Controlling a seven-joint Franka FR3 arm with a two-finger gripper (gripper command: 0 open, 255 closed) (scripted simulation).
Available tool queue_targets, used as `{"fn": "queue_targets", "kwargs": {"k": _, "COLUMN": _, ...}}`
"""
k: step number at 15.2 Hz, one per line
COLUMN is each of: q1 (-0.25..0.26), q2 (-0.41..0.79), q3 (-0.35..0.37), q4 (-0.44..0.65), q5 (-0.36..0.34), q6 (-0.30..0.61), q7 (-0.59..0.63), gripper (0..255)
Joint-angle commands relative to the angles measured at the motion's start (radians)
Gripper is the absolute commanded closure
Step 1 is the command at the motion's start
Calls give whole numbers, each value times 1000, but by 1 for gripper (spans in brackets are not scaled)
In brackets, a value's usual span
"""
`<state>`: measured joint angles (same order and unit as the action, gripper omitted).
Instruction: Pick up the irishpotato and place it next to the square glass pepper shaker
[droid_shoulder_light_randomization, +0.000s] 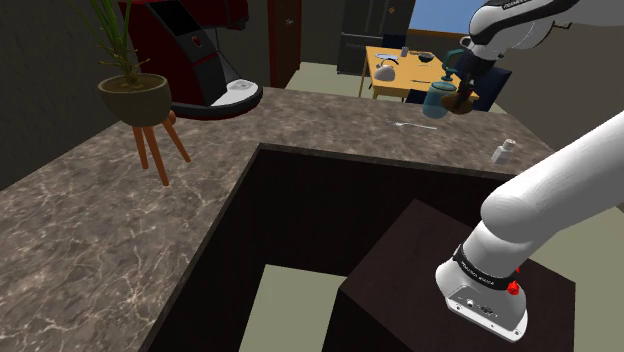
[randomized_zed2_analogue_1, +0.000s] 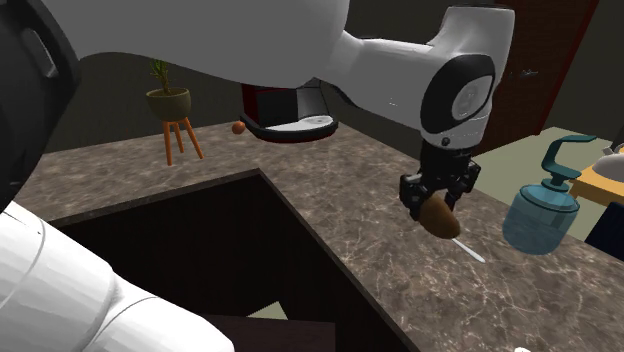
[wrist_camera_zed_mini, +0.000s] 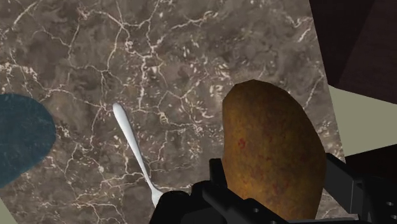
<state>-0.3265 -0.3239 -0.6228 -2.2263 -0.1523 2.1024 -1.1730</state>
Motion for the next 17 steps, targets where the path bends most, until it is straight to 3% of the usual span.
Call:
{"fn": "queue_targets", "kwargs": {"k": 1, "q1": -15, "q2": 2, "q3": -38, "q4": 16, "q5": -1, "q6": -10, "q7": -57, "gripper": 255}}
{"fn": "queue_targets", "kwargs": {"k": 10, "q1": -50, "q2": 101, "q3": -252, "q4": 136, "q5": 69, "q6": -35, "q7": -347, "gripper": 255}}
{"fn": "queue_targets", "kwargs": {"k": 17, "q1": -43, "q2": 137, "q3": -277, "q4": 67, "q5": 96, "q6": 60, "q7": -374, "gripper": 255}}
